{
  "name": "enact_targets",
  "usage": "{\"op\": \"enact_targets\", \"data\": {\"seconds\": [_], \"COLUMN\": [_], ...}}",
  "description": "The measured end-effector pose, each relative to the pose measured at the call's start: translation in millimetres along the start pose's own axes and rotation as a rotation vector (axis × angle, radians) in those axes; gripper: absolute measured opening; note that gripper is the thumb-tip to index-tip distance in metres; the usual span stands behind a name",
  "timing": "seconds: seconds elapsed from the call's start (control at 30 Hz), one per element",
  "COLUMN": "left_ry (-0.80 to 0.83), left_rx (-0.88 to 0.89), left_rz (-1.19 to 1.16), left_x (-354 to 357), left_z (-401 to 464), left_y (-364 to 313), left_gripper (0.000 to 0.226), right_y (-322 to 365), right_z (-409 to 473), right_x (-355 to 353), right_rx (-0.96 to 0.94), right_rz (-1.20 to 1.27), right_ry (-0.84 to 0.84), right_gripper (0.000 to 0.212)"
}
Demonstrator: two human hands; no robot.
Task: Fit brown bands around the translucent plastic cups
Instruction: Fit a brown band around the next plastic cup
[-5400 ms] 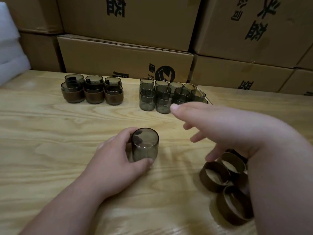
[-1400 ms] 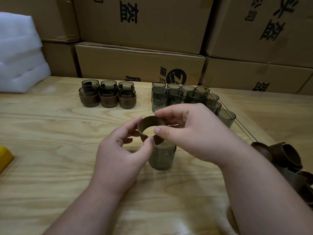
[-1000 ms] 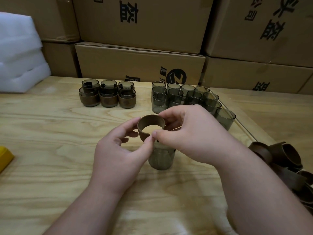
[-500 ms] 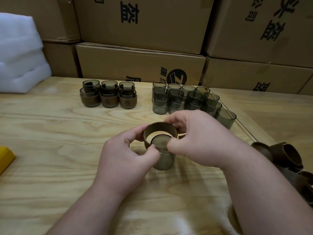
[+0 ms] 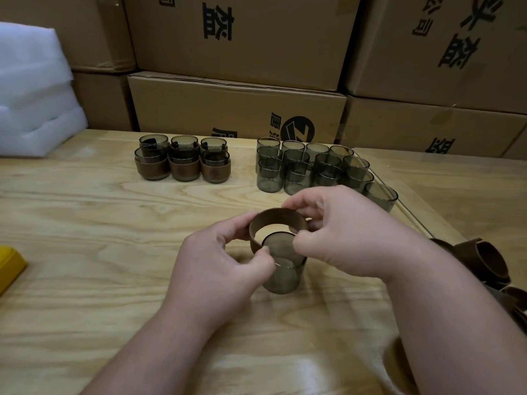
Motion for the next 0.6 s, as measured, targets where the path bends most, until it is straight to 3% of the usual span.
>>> {"op": "enact_targets", "data": {"seconds": [0.2, 0.6], "left_ry": [0.011, -0.070], "left_rx": [0.059, 0.040], "left_rz": [-0.011, 0.029], "left_x": [0.6, -4.1], "left_z": [-3.5, -1.7], "left_y": [-8.3, -2.5], "left_gripper": [0.044, 0.044], "right_y": [2.1, 9.0], "right_z": [-4.9, -2.4], "right_x": [-7.2, -1.3], "right_rx": [-0.035, -0.080], "right_rz": [-0.060, -0.133], "right_ry": [0.072, 0.006], "right_gripper": [0.043, 0.048]}}
Point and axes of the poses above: each hand's wrist, its own z-axis towards the middle knuckle, its own x-axis out of the palm, y = z × x, the point moved 8 cm from there along z, towards the middle knuckle, and after that the axes turned 13 degrees about -y, right-handed, at the moved point
